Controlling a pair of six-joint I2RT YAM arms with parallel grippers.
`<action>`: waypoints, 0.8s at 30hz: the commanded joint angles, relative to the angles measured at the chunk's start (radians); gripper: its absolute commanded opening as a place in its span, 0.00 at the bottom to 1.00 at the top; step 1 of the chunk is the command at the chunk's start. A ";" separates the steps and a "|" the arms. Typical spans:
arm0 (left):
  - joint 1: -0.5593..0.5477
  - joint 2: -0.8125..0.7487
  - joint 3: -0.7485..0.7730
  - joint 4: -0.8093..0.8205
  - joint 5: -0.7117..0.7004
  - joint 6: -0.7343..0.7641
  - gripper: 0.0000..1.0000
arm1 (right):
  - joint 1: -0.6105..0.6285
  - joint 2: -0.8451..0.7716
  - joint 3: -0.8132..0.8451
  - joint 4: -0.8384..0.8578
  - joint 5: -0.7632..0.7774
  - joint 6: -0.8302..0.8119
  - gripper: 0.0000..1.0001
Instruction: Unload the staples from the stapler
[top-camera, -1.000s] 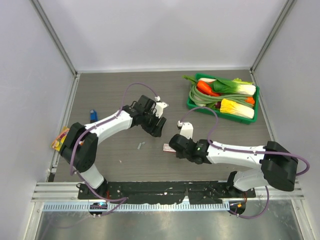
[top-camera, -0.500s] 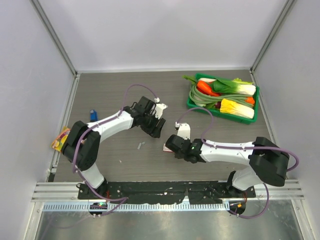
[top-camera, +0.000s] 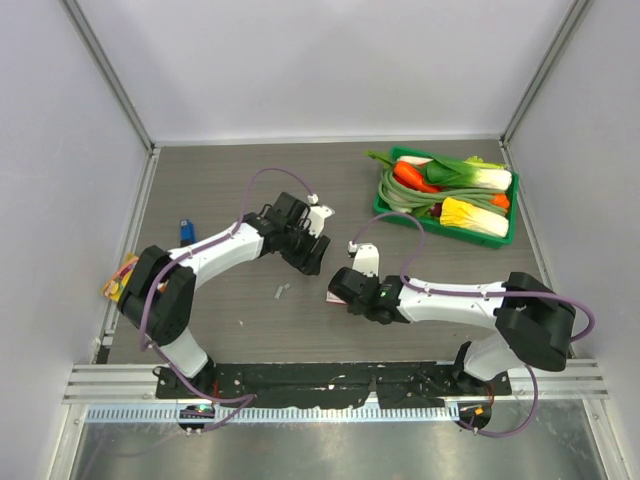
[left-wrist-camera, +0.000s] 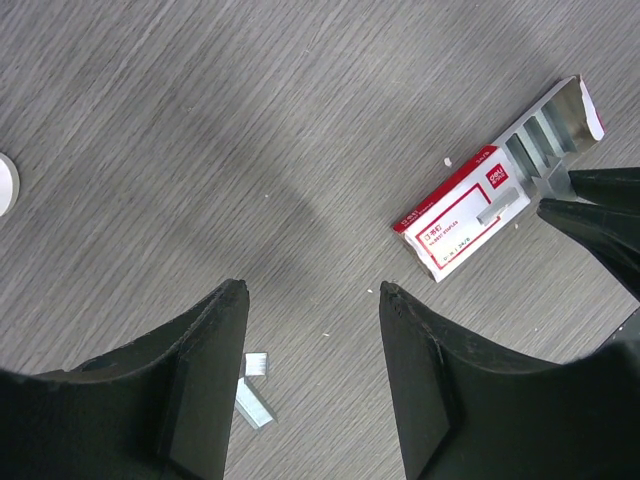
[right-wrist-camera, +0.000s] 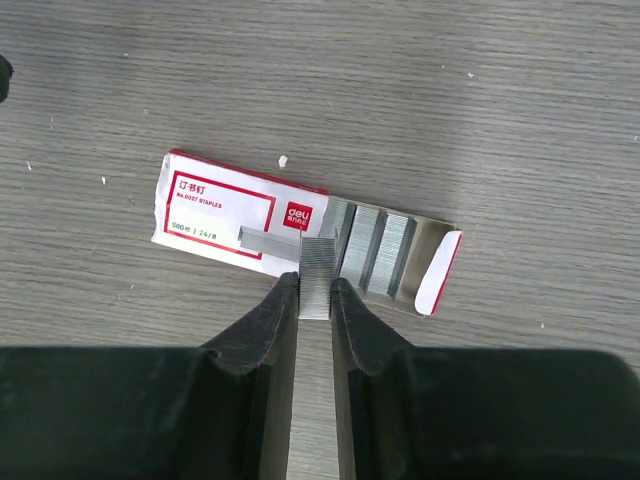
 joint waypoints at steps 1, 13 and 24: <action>0.003 -0.044 -0.005 0.024 0.018 0.019 0.59 | -0.007 0.003 0.030 -0.001 0.048 0.001 0.17; 0.003 -0.049 -0.007 0.023 0.023 0.019 0.58 | -0.014 0.032 0.048 -0.015 0.040 -0.007 0.20; 0.003 -0.051 -0.010 0.023 0.021 0.021 0.58 | -0.020 0.037 0.043 -0.017 0.040 -0.002 0.29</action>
